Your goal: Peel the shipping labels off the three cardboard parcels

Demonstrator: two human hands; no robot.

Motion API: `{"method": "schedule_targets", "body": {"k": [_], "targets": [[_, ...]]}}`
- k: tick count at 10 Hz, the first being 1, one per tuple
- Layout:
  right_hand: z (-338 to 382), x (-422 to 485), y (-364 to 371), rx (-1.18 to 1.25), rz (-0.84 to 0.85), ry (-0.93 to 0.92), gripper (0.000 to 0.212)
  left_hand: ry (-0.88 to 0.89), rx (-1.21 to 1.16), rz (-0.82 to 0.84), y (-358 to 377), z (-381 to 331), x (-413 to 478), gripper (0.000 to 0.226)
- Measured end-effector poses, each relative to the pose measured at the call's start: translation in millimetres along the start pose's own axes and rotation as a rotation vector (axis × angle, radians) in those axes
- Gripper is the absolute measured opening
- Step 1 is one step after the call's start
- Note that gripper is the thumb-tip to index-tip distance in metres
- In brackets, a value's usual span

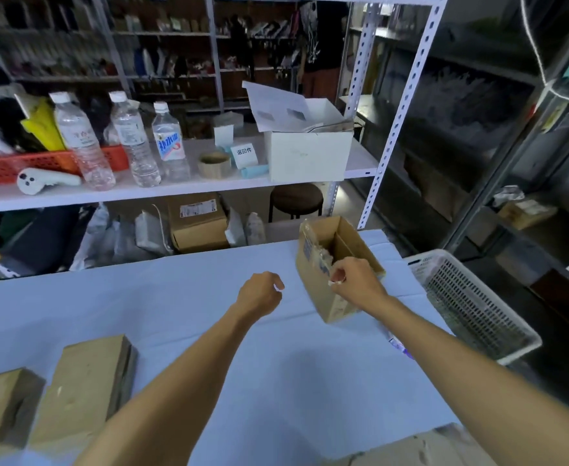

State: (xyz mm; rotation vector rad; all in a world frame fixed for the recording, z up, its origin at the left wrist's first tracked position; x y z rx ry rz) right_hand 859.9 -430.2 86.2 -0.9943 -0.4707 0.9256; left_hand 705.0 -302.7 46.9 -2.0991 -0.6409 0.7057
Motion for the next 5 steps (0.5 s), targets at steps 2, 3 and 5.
{"method": "schedule_targets", "body": {"k": [2,3,5], "targets": [[-38,27,-27,0.048,-0.081,0.038,0.018,-0.027,0.009,-0.002,1,-25,21,0.028],[-55,43,-30,0.063,-0.17,0.113,0.024,-0.035,-0.005,0.009,-1,-26,29,0.028],[-81,69,-22,0.156,-0.191,0.253,0.029,-0.055,-0.009,0.031,-8,-26,36,0.026]]}}
Point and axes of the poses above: each hand's wrist, its own x-axis towards the middle knuckle, its own y-axis out of the palm, z = x × y, the point moved 4 cm from there along x, towards the middle knuckle, and after that the axes turned 4 degrees about z, right-handed, at the moved point
